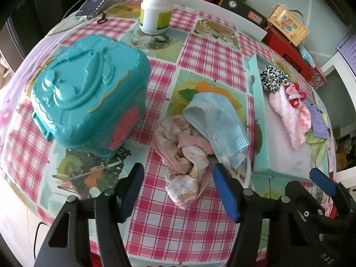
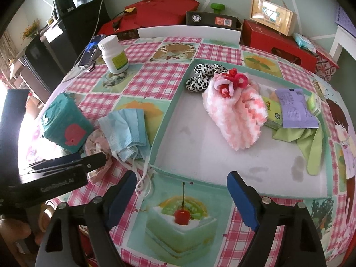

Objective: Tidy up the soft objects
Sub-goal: 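Move both open tools back toward the blue mask and pink-beige cloth, then grasp the pink-beige cloth with left tool while right tool grasps blue mask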

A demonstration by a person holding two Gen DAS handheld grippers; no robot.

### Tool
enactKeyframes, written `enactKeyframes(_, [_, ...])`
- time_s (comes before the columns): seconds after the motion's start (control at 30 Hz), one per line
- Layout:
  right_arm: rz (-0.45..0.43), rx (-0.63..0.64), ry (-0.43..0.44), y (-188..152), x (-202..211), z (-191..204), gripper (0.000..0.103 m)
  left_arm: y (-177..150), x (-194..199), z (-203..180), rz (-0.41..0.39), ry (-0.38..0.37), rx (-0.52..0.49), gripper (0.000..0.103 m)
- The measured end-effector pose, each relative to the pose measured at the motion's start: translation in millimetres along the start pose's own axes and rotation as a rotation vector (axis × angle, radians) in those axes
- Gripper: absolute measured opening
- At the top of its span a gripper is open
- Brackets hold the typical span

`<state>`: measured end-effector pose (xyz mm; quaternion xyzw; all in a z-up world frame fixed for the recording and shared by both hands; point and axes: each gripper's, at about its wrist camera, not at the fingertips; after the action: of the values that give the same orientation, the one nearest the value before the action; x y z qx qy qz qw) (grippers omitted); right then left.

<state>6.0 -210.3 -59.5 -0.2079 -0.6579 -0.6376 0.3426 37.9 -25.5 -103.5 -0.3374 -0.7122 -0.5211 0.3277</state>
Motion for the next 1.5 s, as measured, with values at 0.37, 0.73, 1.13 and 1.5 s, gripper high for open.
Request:
enactKeyframes(0.37, [-0.001, 0.005, 0.006, 7, -6, 0, 0.086, 0, -11, 1, 0.035, -0.012, 0.019, 0.044])
enactKeyframes(0.73, [-0.013, 0.022, 0.013, 13, -10, 10, 0.086, 3, -15, 0, 0.039, -0.034, 0.029, 0.028])
enactKeyframes(1.13, [-0.034, 0.041, 0.051, 23, -15, 24, 0.084, -1, -9, 14, 0.034, -0.058, 0.086, 0.022])
enactKeyframes(1.5, [-0.030, 0.064, 0.121, 29, -30, 41, 0.075, -4, -4, 27, 0.023, -0.068, 0.146, 0.022])
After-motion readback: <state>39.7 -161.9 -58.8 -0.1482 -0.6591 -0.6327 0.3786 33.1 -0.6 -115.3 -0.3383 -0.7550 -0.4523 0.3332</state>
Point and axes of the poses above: each gripper's, at about its wrist camera, not at the fingertips, and x roughly against the way its jaws point, z to its left, y to its top, and after that the axes turned 11 degrees about -z, right-handed
